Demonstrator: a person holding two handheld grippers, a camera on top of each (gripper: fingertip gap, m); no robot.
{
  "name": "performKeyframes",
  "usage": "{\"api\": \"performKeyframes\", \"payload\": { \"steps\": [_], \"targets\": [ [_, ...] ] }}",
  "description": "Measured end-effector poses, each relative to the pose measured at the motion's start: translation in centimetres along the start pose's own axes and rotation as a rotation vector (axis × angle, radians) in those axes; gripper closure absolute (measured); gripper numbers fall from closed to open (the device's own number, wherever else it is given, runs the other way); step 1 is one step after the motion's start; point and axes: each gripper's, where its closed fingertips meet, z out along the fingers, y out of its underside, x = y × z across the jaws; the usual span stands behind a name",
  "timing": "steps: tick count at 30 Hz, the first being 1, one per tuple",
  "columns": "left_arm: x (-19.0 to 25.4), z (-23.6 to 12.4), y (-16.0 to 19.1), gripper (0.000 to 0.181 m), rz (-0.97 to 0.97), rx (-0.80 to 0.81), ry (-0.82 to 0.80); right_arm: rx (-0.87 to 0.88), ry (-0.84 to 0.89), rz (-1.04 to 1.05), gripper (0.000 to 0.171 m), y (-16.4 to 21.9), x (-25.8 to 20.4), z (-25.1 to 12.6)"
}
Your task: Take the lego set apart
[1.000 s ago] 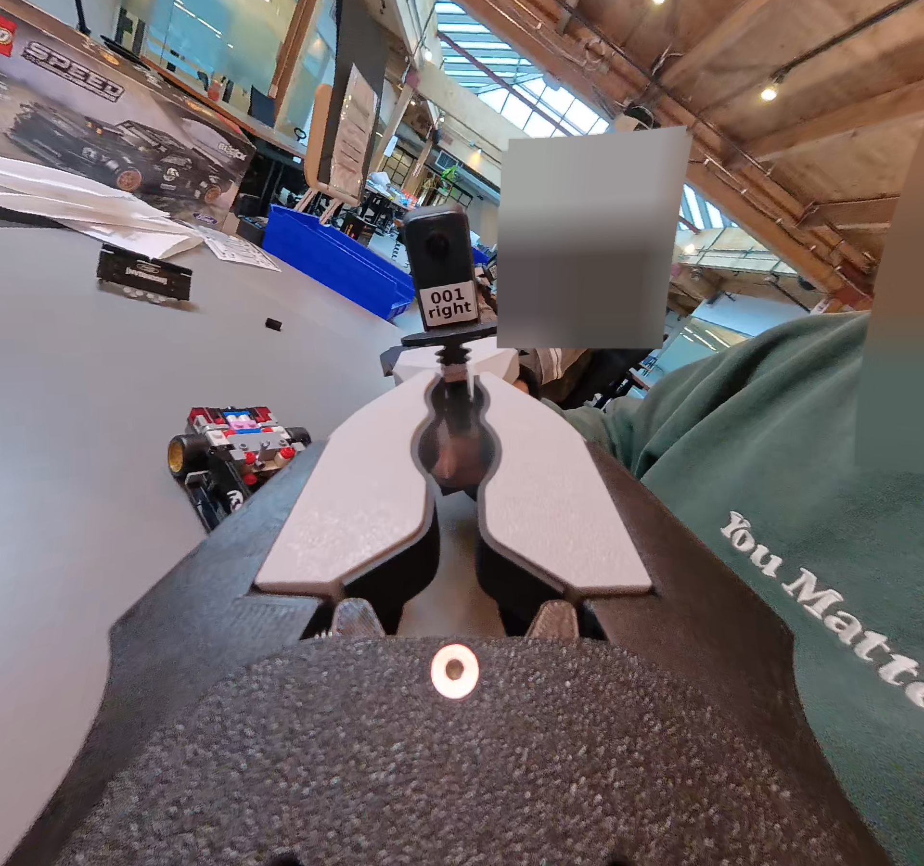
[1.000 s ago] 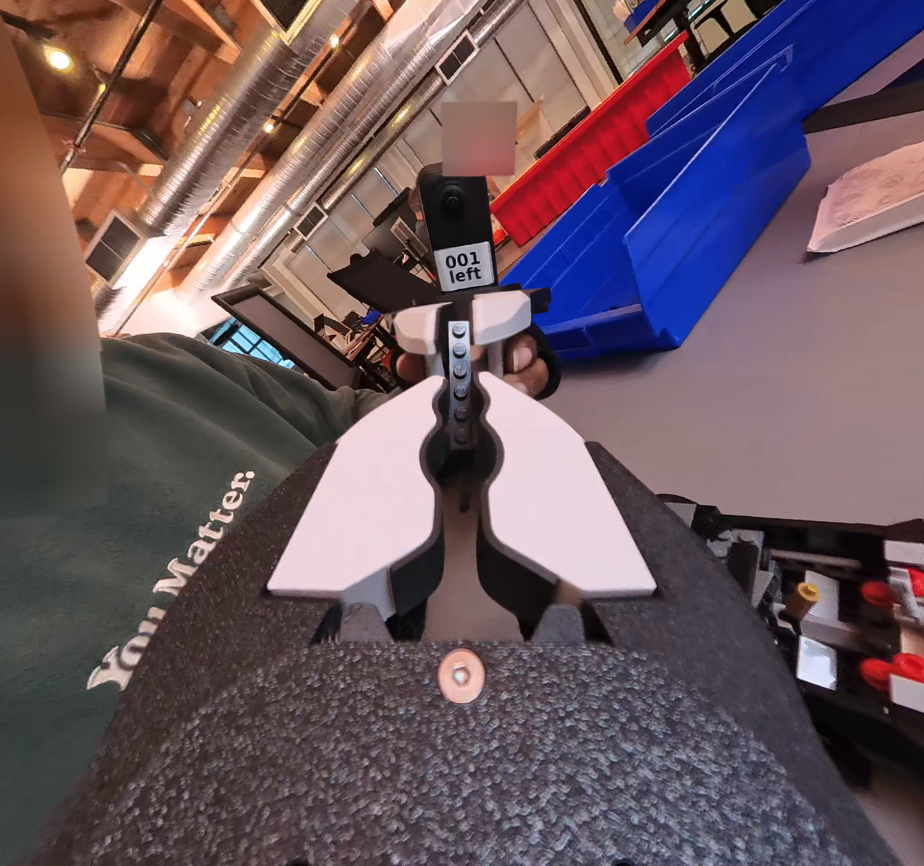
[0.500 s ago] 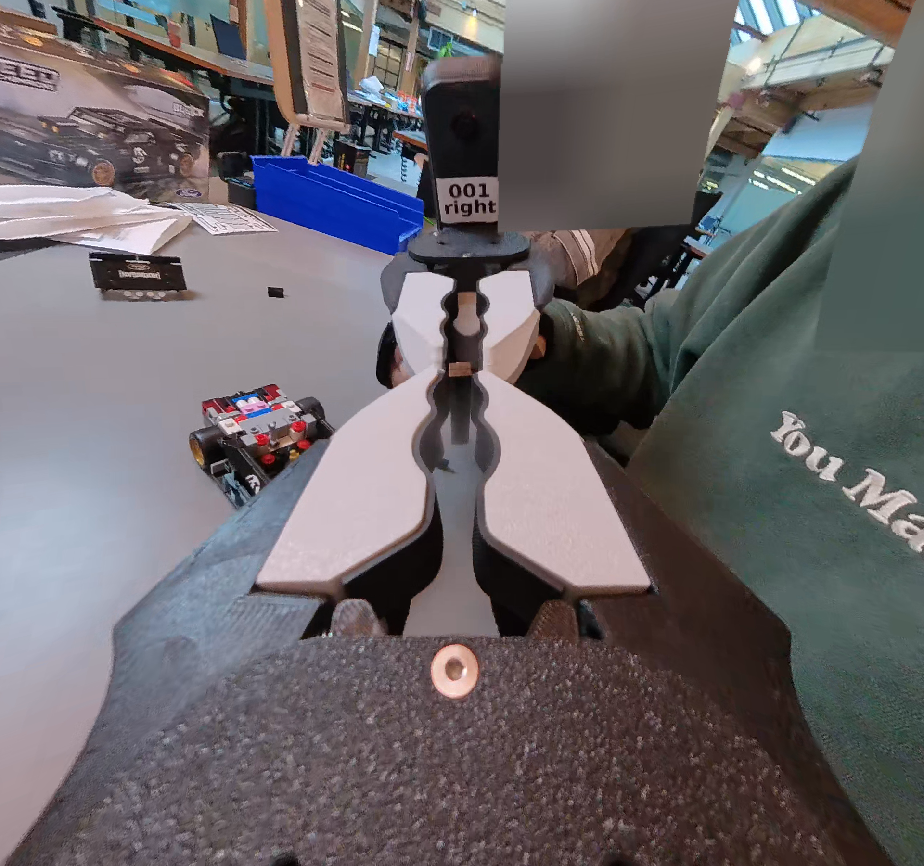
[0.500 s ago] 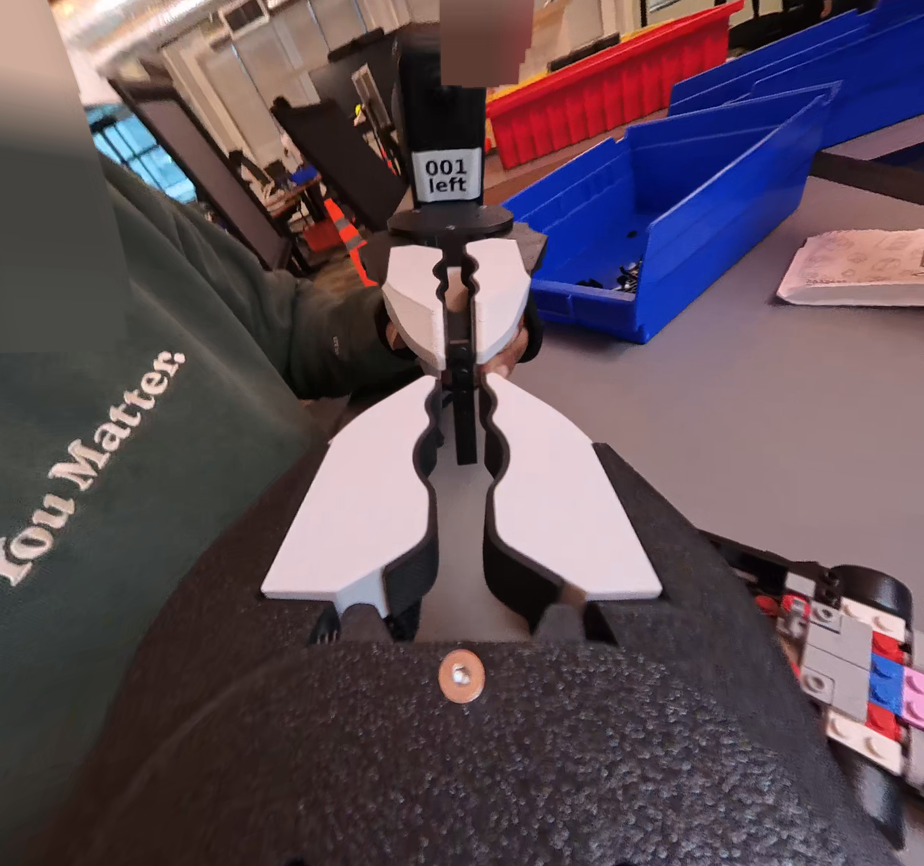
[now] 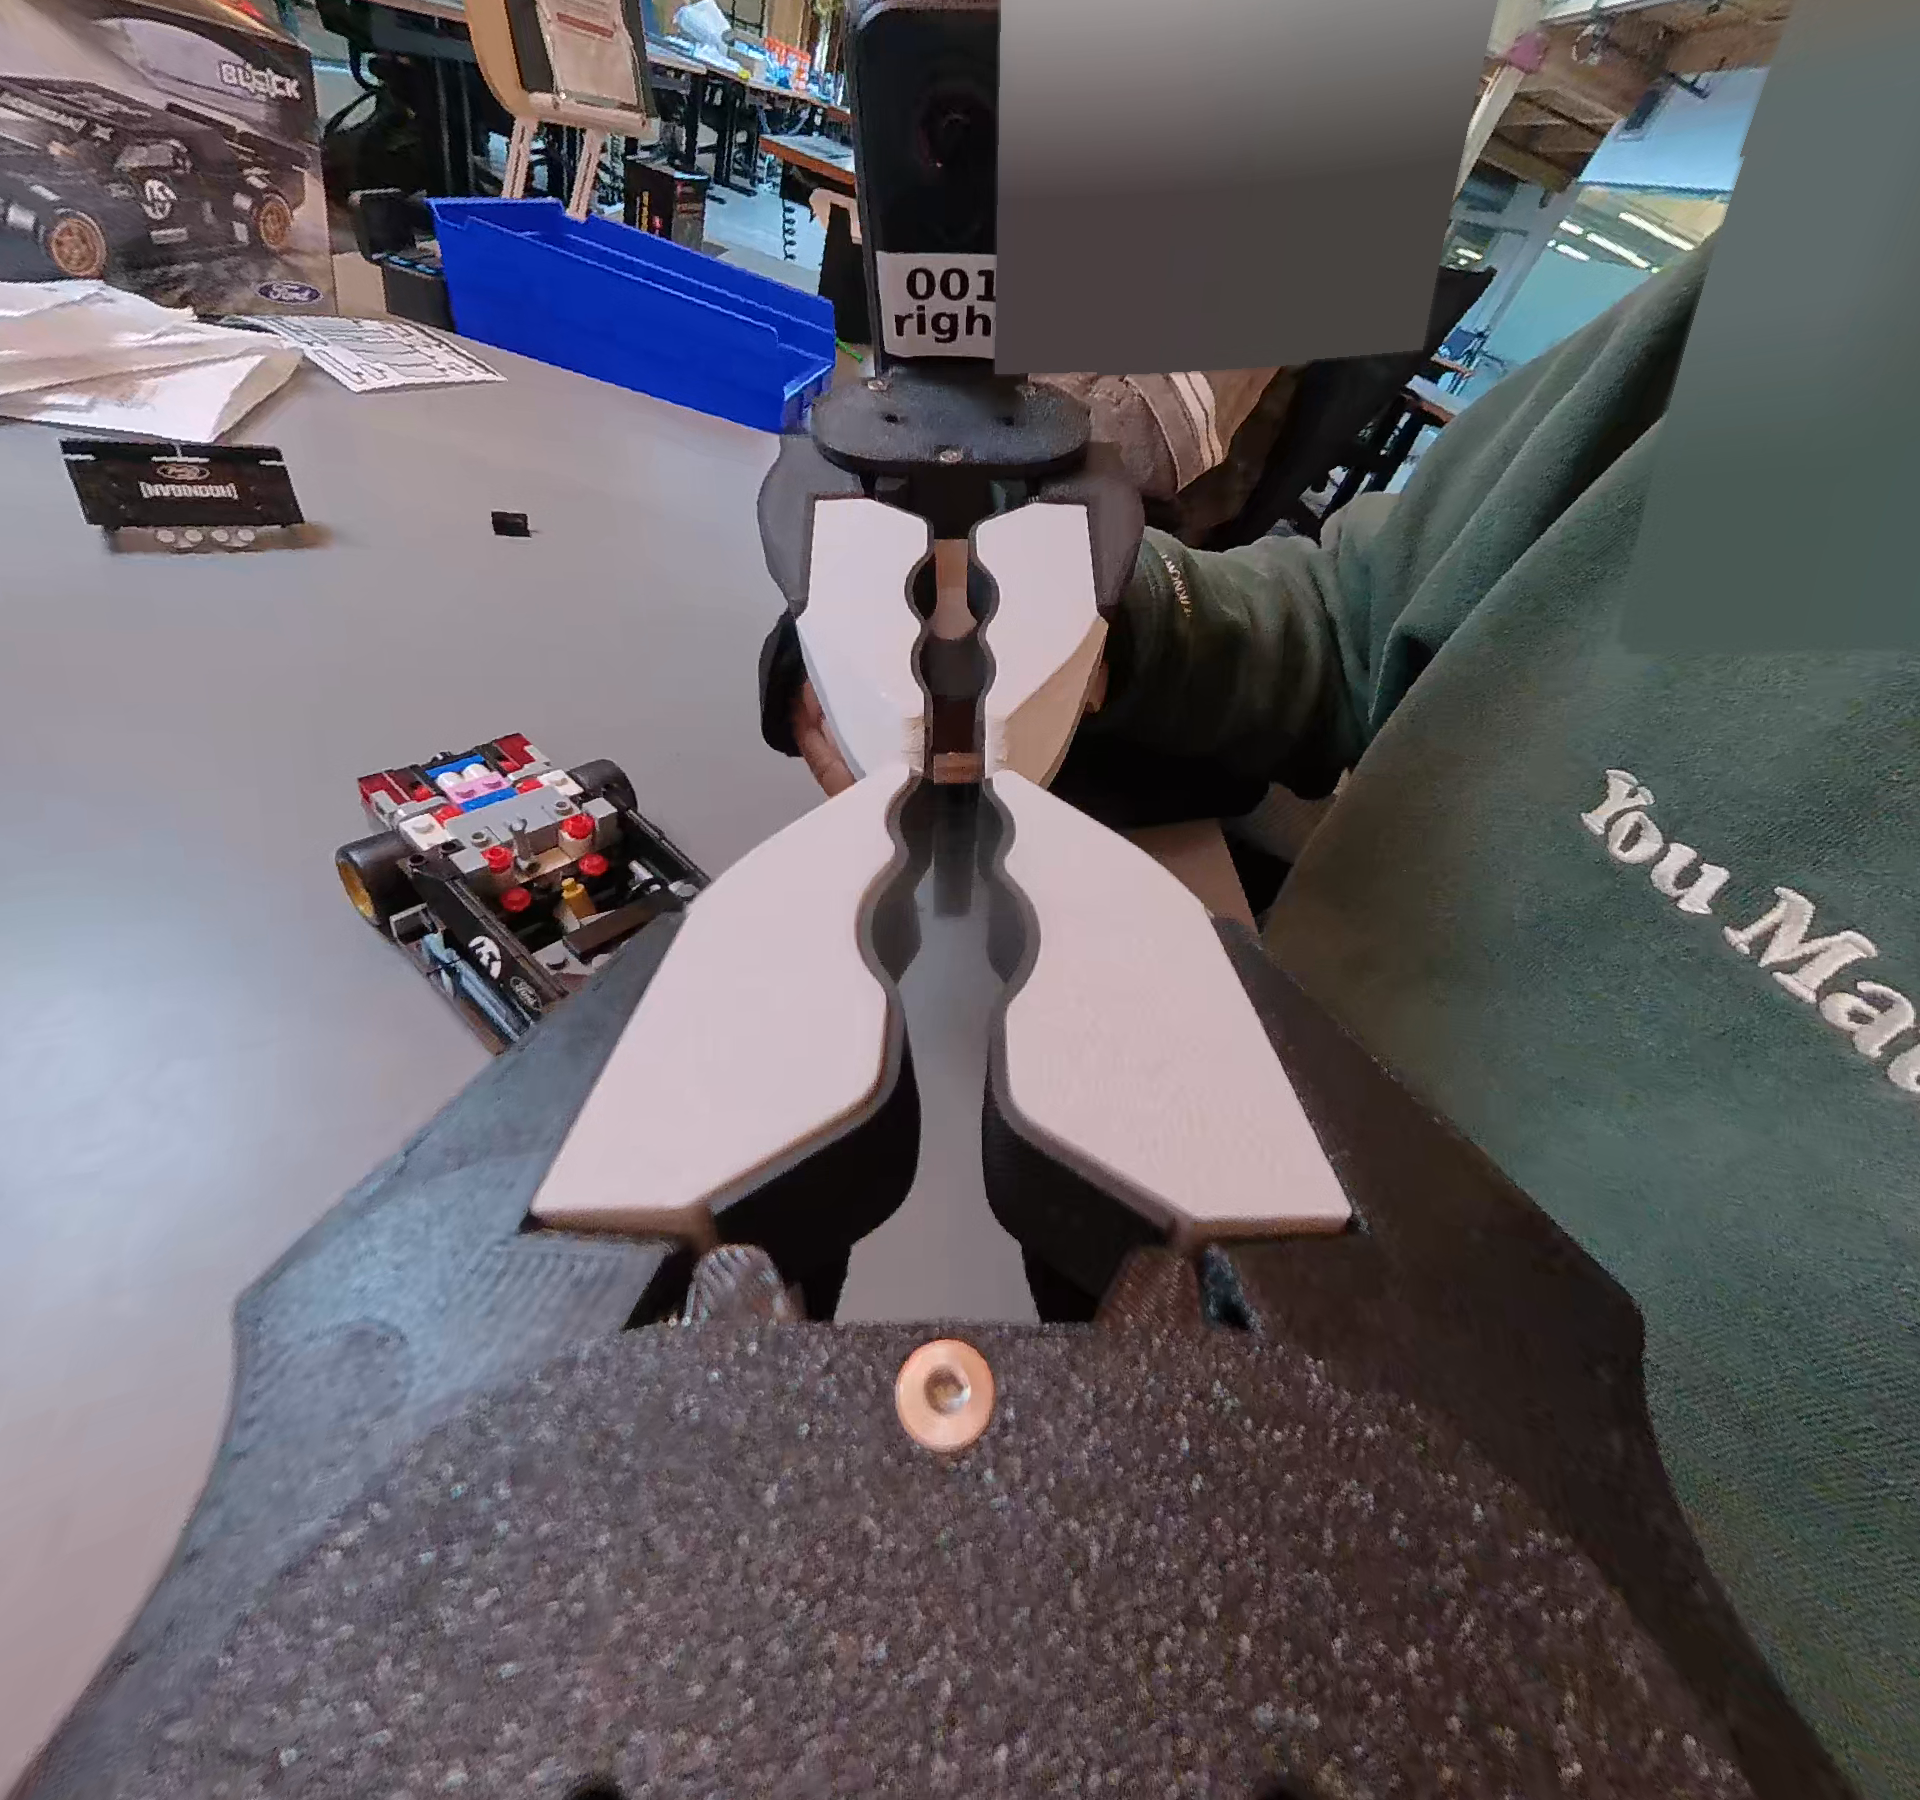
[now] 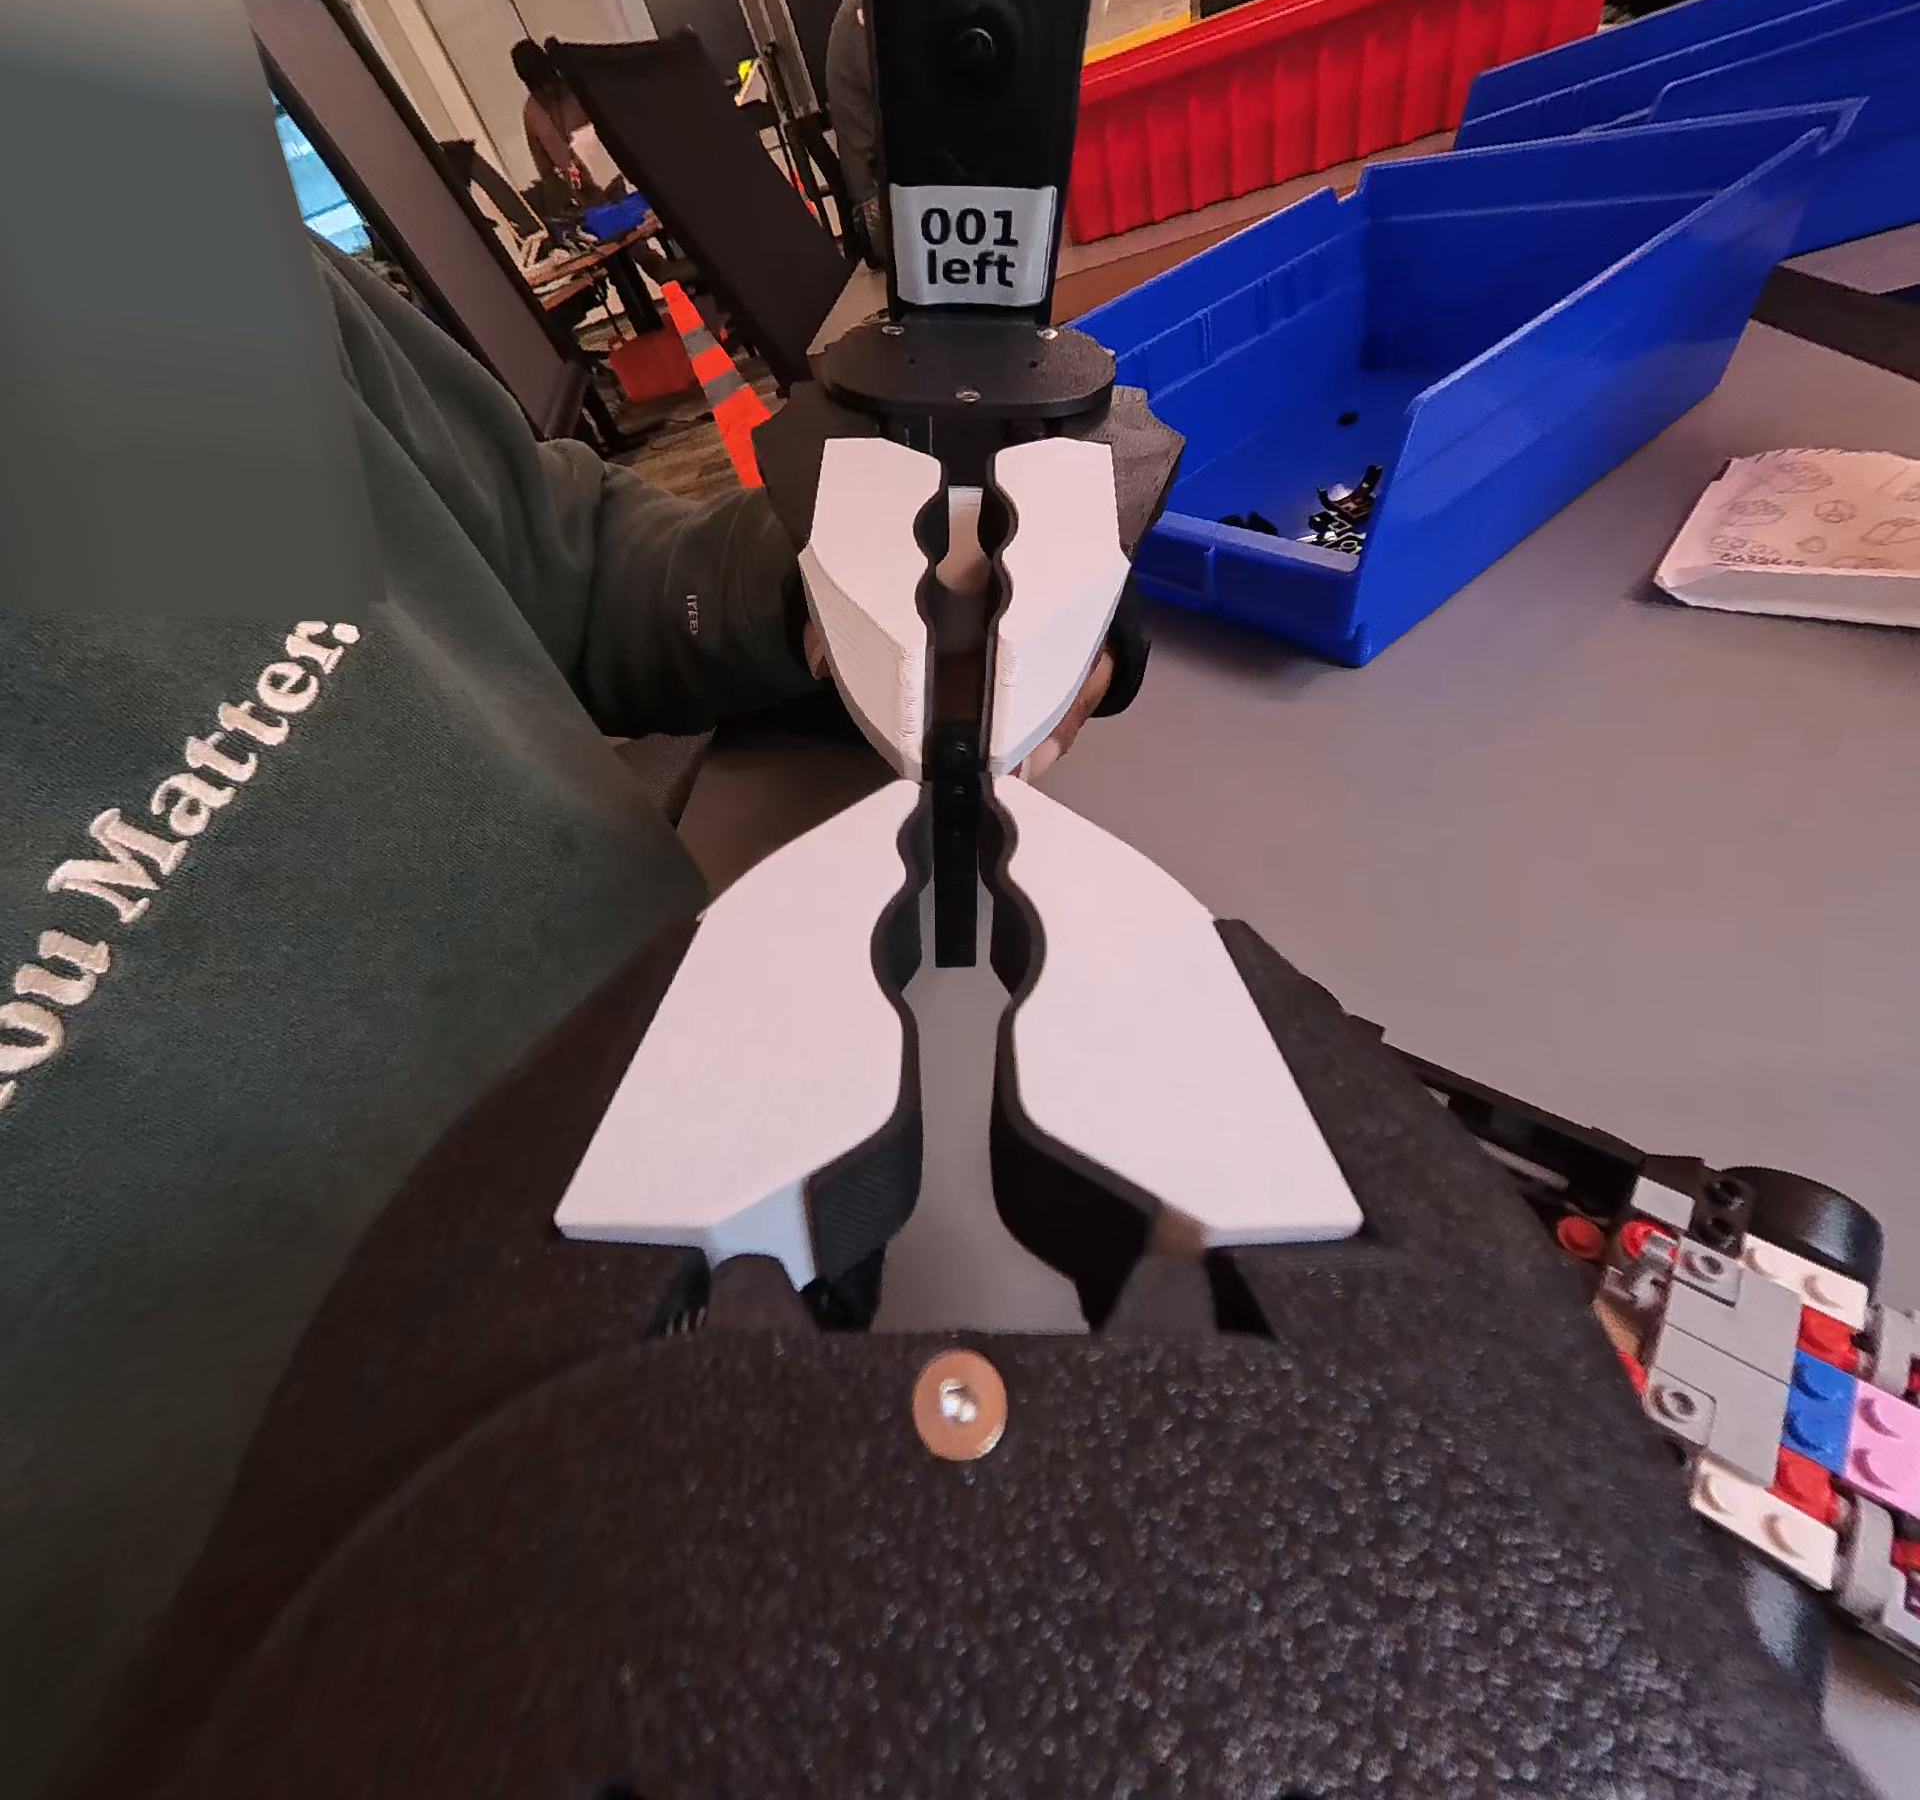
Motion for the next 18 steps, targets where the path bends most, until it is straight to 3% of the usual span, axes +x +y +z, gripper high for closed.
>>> {"api": "performKeyframes", "payload": {
  "steps": [18],
  "targets": [
    [-1.1,-0.7,0.5,0.172,-0.095,0.003,-0.026,0.128,-0.035,0.151,0.163,-0.4,1.1,0.0]
  ]
}}
